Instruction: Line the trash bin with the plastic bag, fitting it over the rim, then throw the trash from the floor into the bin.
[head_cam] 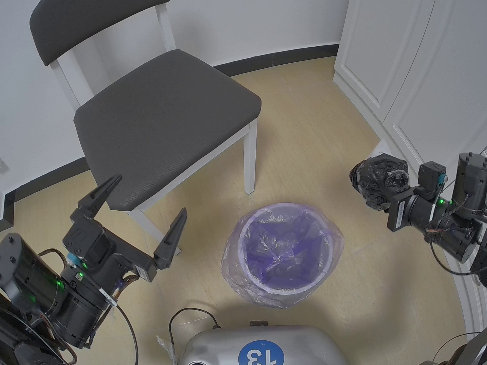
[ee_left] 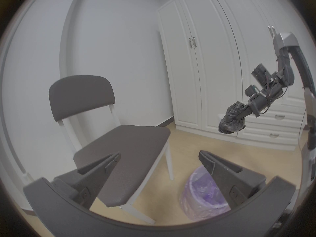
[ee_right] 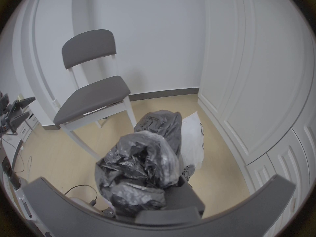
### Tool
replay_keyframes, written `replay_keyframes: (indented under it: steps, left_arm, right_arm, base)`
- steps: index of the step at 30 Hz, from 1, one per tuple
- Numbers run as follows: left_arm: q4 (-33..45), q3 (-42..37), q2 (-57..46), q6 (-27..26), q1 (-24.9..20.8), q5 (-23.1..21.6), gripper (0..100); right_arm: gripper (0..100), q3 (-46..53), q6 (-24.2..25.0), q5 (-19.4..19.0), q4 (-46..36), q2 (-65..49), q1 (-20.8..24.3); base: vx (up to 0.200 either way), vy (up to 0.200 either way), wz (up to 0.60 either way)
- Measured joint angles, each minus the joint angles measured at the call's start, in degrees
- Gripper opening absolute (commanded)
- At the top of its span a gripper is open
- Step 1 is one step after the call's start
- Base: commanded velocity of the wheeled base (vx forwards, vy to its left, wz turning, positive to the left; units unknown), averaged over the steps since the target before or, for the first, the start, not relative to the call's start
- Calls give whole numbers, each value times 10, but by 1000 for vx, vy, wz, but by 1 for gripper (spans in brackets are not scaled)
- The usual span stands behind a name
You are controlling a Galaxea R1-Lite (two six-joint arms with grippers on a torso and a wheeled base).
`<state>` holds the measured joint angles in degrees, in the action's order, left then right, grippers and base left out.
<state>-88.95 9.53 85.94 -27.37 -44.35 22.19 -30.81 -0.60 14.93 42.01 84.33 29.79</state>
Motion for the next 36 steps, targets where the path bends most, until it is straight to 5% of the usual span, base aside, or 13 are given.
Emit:
replay_keyframes:
  steps: [9, 16, 21, 36]
  left_arm:
    - [0, -5, -48, -49, 0, 8, 100]
    - [0, -16, -58, -60, 1, 9, 100]
    - [0, -20, -60, -61, 2, 10, 100]
    - [0, 0, -61, -61, 55, 33, 100]
  right_arm:
    - [0, 28, 6, 13, 134, 44, 87]
    - [0, 46, 13, 16, 209, 122, 111]
    - [0, 36, 63, 13, 215, 169, 122]
    - [0, -117, 254, -9, -76, 234, 130]
  base:
    - [0, 0, 0]
    - [0, 0, 0]
    - [0, 0, 0]
    - [0, 0, 0]
